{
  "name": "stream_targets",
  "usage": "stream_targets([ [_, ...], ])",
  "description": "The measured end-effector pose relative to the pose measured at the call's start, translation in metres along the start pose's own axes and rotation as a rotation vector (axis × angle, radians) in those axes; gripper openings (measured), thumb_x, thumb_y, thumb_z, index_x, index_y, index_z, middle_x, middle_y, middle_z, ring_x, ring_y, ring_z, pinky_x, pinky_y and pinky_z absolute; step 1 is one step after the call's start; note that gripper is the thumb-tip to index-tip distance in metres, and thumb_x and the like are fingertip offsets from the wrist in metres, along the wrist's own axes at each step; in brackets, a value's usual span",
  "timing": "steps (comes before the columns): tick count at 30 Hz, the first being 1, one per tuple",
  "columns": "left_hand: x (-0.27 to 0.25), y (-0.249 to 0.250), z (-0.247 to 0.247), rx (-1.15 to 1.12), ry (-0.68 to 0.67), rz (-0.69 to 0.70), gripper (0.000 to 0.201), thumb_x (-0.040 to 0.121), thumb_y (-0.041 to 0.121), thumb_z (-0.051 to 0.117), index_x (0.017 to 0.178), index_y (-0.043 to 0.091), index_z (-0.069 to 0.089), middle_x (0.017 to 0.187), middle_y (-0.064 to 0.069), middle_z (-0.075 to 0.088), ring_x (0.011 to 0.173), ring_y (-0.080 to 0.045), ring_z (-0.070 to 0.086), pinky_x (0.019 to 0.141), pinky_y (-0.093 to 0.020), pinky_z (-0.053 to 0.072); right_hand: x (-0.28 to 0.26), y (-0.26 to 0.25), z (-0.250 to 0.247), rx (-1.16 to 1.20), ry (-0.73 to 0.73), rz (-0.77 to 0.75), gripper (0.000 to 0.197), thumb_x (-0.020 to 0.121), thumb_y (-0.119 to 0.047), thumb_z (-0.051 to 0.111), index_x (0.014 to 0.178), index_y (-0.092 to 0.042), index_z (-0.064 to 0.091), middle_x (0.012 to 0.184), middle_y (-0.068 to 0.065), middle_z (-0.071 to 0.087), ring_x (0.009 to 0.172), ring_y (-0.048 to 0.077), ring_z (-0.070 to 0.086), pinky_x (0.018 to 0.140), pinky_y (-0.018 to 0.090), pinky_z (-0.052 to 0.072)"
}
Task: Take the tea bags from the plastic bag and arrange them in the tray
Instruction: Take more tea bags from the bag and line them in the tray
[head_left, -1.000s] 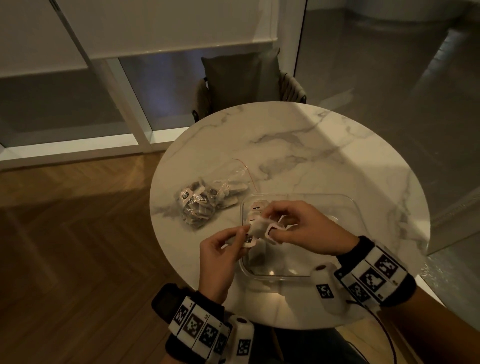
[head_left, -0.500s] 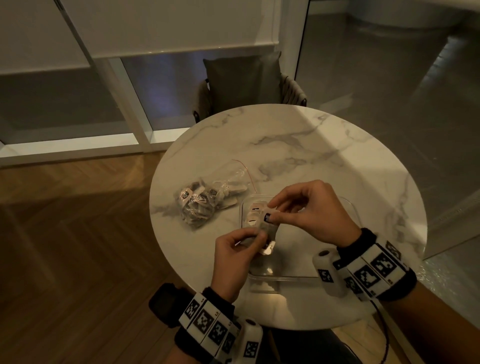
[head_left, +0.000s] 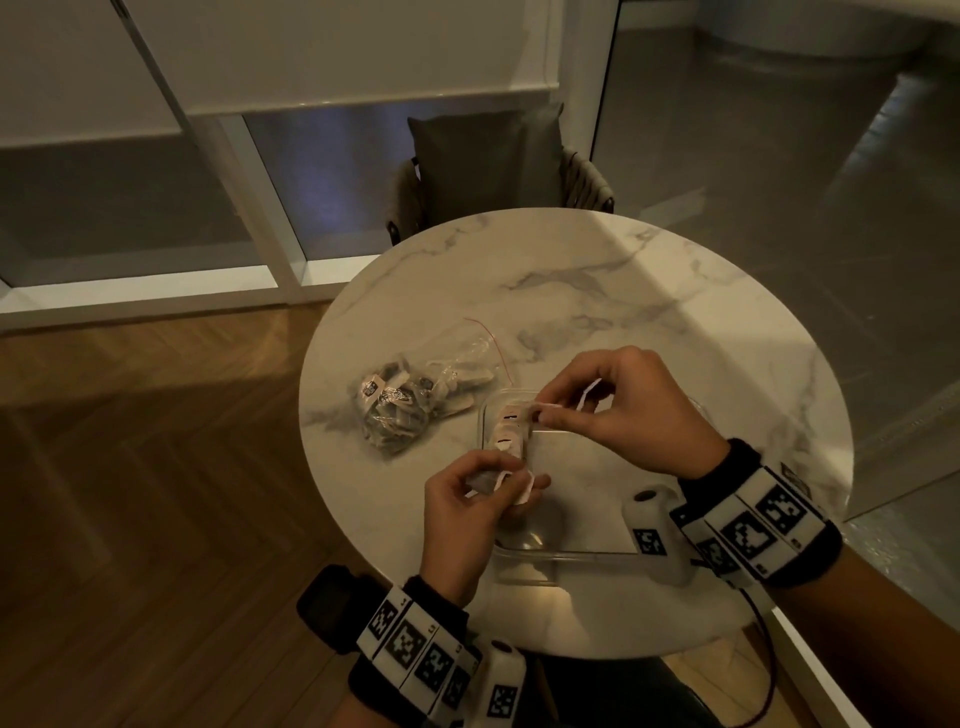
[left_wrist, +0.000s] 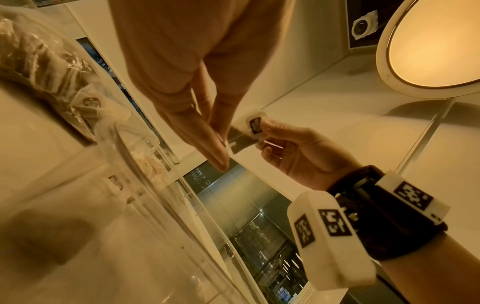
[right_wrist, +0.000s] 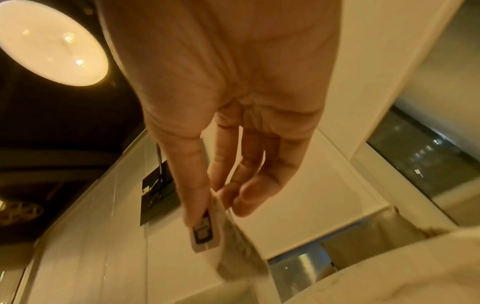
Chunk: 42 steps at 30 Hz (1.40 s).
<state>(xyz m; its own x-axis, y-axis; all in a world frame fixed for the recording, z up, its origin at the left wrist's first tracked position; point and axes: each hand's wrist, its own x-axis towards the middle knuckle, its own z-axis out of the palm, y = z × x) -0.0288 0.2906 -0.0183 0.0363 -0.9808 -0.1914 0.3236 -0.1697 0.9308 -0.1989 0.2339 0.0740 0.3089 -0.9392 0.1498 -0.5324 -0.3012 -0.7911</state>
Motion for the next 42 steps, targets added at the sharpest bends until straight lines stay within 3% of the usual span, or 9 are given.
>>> stream_targets([
  [3, 0.000, 0.000, 0.000, 0.031, -0.005, -0.015, 0.019, 0.083, -0.003, 0.071, 0.101, -0.006, 0.071, 0.096, -0.024, 0.074, 0.092, -0.037, 0.073, 0.090, -0.046, 0.057, -0.001, 0.002, 0.003, -0.027, -0.037, 0.009, 0.006, 0.078, -0.019, 0.082, 0.080, -0.024, 0.078, 0.074, -0.010, 0.074, 0.072, 0.003, 0.066, 0.063, 0.019, 0.052],
  [7, 0.001, -0.002, 0.001, 0.089, -0.034, -0.018, 0.035, 0.072, 0.012, 0.084, 0.106, 0.010, 0.075, 0.091, -0.029, 0.072, 0.086, -0.041, 0.070, 0.093, -0.053, 0.055, -0.003, 0.004, 0.005, -0.048, -0.043, 0.020, 0.007, 0.080, -0.020, 0.080, 0.079, -0.025, 0.076, 0.072, -0.011, 0.073, 0.070, 0.000, 0.067, 0.063, 0.016, 0.051],
  [10, 0.000, -0.001, 0.002, 0.068, -0.052, -0.006, 0.030, 0.079, 0.005, 0.078, 0.108, 0.003, 0.073, 0.095, -0.021, 0.075, 0.088, -0.033, 0.072, 0.091, -0.047, 0.057, -0.002, 0.003, 0.007, -0.039, -0.060, 0.034, 0.005, 0.080, -0.021, 0.079, 0.082, -0.024, 0.076, 0.072, -0.009, 0.074, 0.071, 0.000, 0.068, 0.064, 0.019, 0.053],
  [17, 0.003, 0.003, 0.003, 0.025, -0.020, 0.082, 0.023, 0.078, 0.019, 0.072, 0.090, 0.001, 0.076, 0.090, -0.020, 0.073, 0.083, -0.030, 0.070, 0.085, -0.043, 0.059, -0.002, 0.004, 0.010, 0.002, -0.063, 0.058, 0.010, 0.075, -0.021, 0.084, 0.081, -0.023, 0.076, 0.069, -0.009, 0.073, 0.065, 0.001, 0.067, 0.061, 0.013, 0.049],
  [21, 0.003, 0.004, 0.003, 0.065, -0.011, 0.120, 0.010, 0.085, 0.009, 0.068, 0.087, 0.003, 0.076, 0.084, -0.016, 0.074, 0.078, -0.025, 0.069, 0.079, -0.041, 0.061, -0.006, 0.004, 0.016, 0.002, -0.126, 0.053, 0.006, 0.076, -0.019, 0.083, 0.080, -0.019, 0.078, 0.065, -0.011, 0.070, 0.059, 0.001, 0.064, 0.057, 0.014, 0.049],
  [25, 0.003, 0.004, 0.003, 0.122, 0.010, 0.149, 0.016, 0.088, 0.005, 0.067, 0.080, 0.013, 0.078, 0.081, -0.014, 0.074, 0.076, -0.024, 0.070, 0.074, -0.038, 0.061, -0.006, 0.003, 0.020, -0.027, -0.112, 0.071, 0.005, 0.078, -0.017, 0.081, 0.082, -0.018, 0.078, 0.063, -0.014, 0.067, 0.058, 0.000, 0.064, 0.057, 0.014, 0.049],
  [33, 0.002, 0.009, 0.001, 0.116, 0.000, 0.118, 0.010, 0.085, 0.016, 0.069, 0.083, 0.011, 0.077, 0.084, -0.015, 0.074, 0.080, -0.029, 0.071, 0.080, -0.046, 0.060, -0.008, 0.002, 0.017, 0.024, -0.048, 0.080, 0.004, 0.079, -0.015, 0.080, 0.081, -0.014, 0.077, 0.064, -0.001, 0.072, 0.054, 0.008, 0.068, 0.057, 0.016, 0.052],
  [36, 0.000, 0.010, 0.001, 0.069, -0.069, 0.055, 0.028, 0.083, 0.028, 0.073, 0.096, 0.004, 0.076, 0.092, -0.020, 0.073, 0.085, -0.028, 0.070, 0.086, -0.049, 0.058, -0.009, -0.002, 0.016, 0.140, -0.040, 0.099, 0.013, 0.076, -0.010, 0.082, 0.086, -0.007, 0.075, 0.068, 0.006, 0.073, 0.056, 0.015, 0.070, 0.058, 0.023, 0.057],
  [42, -0.001, 0.013, -0.008, 0.147, -0.083, 0.080, 0.019, 0.078, 0.028, 0.078, 0.085, 0.010, 0.079, 0.083, -0.019, 0.073, 0.078, -0.029, 0.068, 0.089, -0.063, 0.052, -0.004, -0.007, 0.020, 0.159, -0.103, 0.110, 0.008, 0.084, -0.009, 0.075, 0.089, -0.003, 0.073, 0.063, 0.004, 0.072, 0.054, 0.016, 0.070, 0.055, 0.020, 0.055],
])
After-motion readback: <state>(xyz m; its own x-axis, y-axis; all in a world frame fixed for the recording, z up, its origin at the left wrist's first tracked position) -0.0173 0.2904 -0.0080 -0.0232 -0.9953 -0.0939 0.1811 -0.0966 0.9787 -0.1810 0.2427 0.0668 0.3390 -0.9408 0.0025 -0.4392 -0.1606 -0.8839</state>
